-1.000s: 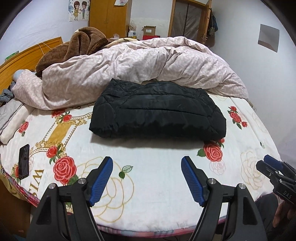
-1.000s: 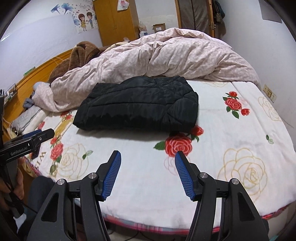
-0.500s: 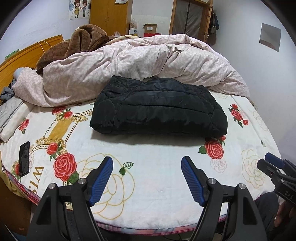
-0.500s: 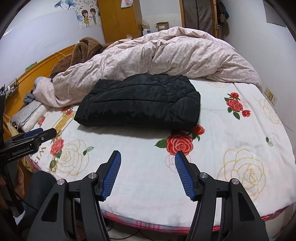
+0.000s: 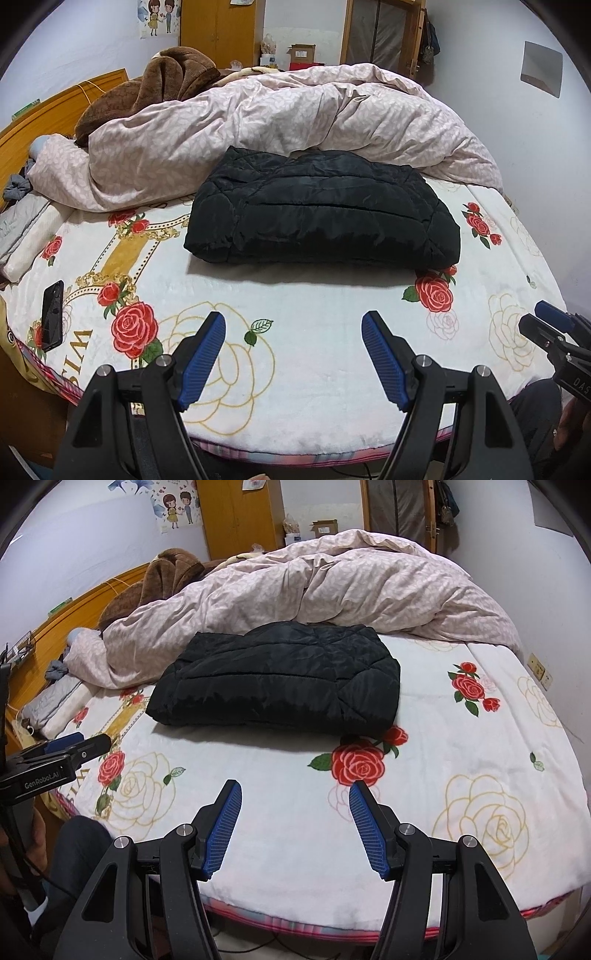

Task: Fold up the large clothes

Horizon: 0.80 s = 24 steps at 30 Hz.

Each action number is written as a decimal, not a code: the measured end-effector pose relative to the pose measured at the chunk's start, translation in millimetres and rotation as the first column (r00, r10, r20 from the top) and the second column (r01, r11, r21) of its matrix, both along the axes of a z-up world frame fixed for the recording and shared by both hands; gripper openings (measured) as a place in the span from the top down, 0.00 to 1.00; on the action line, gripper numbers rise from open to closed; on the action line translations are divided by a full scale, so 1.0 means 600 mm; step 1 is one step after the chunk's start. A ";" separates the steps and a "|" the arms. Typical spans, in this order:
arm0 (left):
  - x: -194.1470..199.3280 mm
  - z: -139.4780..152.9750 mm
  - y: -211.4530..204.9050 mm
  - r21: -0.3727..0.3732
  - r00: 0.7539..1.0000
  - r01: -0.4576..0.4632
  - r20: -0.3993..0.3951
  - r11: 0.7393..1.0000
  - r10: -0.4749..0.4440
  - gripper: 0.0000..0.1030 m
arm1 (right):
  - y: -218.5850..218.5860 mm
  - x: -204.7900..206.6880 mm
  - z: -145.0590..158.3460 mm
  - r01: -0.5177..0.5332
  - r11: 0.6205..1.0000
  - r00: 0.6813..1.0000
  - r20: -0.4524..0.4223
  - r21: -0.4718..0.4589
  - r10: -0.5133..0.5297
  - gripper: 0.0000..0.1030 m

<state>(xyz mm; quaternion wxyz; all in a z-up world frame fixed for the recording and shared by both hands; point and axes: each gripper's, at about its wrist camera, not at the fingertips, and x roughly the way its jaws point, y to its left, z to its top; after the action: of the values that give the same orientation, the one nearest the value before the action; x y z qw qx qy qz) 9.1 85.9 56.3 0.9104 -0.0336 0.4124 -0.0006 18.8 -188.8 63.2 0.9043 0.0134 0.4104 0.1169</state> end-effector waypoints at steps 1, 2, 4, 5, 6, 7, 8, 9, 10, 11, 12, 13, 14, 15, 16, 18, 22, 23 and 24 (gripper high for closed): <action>-0.001 0.000 0.000 0.002 1.000 0.001 0.002 1.000 -0.001 0.24 | 0.000 -0.001 0.000 -0.001 1.000 1.000 0.001 0.000 0.001 0.41; -0.001 0.001 0.000 0.004 1.000 0.001 0.003 1.000 -0.001 0.24 | 0.000 -0.002 0.000 -0.001 1.000 1.000 0.001 -0.001 0.001 0.41; -0.003 0.003 -0.002 0.006 1.000 0.002 0.008 1.000 -0.002 0.24 | -0.001 -0.002 0.000 -0.001 1.000 1.000 0.002 0.000 0.001 0.41; -0.003 0.003 -0.003 0.007 1.000 0.001 0.008 1.000 -0.001 0.24 | -0.001 -0.002 0.001 -0.002 1.000 1.000 0.002 0.000 0.002 0.41; -0.003 0.003 -0.004 0.006 1.000 0.000 0.007 1.000 0.000 0.24 | -0.001 -0.002 0.000 -0.002 1.000 1.000 0.003 0.000 0.002 0.41; -0.003 0.003 -0.004 0.005 1.000 0.001 0.008 1.000 -0.001 0.24 | -0.001 -0.002 0.000 -0.003 1.000 1.000 0.001 -0.001 0.003 0.41; -0.003 0.003 -0.004 0.005 1.000 0.000 0.008 1.000 0.000 0.24 | -0.001 -0.002 0.000 -0.003 1.000 1.000 0.001 0.000 0.003 0.41; -0.003 0.004 -0.004 0.003 1.000 -0.001 0.008 1.000 0.001 0.24 | -0.001 -0.003 0.001 -0.004 1.000 1.000 0.001 0.001 0.004 0.41; -0.004 0.004 -0.004 0.003 1.000 -0.001 0.008 1.000 0.001 0.24 | -0.001 -0.002 0.001 -0.003 1.000 1.000 0.002 0.000 0.003 0.41; -0.004 0.004 -0.004 0.004 1.000 -0.001 0.008 1.000 0.001 0.24 | 0.000 -0.003 0.001 -0.001 1.000 1.000 0.002 -0.002 0.001 0.41; -0.004 0.004 -0.003 0.005 1.000 -0.001 0.008 1.000 0.001 0.24 | 0.000 -0.003 0.000 -0.001 1.000 1.000 0.001 -0.001 0.001 0.41; -0.003 0.004 -0.002 0.004 1.000 0.000 0.007 1.000 0.000 0.24 | 0.000 -0.003 0.000 -0.001 1.000 1.000 0.001 0.001 0.001 0.41; -0.004 0.004 -0.002 0.002 1.000 0.000 0.006 1.000 0.000 0.24 | 0.000 -0.003 0.001 -0.001 1.000 1.000 0.001 0.001 0.001 0.41; -0.004 0.004 -0.001 0.002 1.000 0.000 0.006 1.000 0.000 0.24 | 0.000 -0.003 0.001 -0.001 1.000 1.000 0.001 0.000 0.001 0.41; -0.003 0.004 0.000 0.002 1.000 0.000 0.007 1.000 0.000 0.24 | 0.000 -0.003 0.000 0.000 1.000 1.000 0.000 0.000 0.000 0.41; -0.004 0.004 0.001 0.002 1.000 0.001 0.007 1.000 -0.001 0.24 | 0.000 -0.003 0.001 -0.002 1.000 1.000 0.001 0.000 0.002 0.41; -0.002 0.003 0.004 0.003 1.000 0.005 0.007 1.000 -0.005 0.24 | 0.001 -0.004 0.000 -0.002 1.000 1.000 0.000 0.000 0.002 0.41; -0.002 0.003 0.004 0.004 1.000 0.003 0.006 1.000 -0.003 0.24 | 0.001 -0.004 0.000 -0.001 1.000 1.000 0.000 -0.001 0.001 0.41; -0.004 0.004 0.002 0.004 1.000 0.001 0.006 1.000 -0.001 0.24 | 0.001 -0.004 0.000 -0.001 1.000 1.000 -0.001 0.000 0.001 0.41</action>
<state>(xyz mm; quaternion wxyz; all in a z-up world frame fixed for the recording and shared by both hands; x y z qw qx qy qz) 7.0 87.0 58.9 0.9116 -0.0314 0.4099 -0.0003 16.6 -188.0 63.3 0.9041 0.0130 0.4107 0.1174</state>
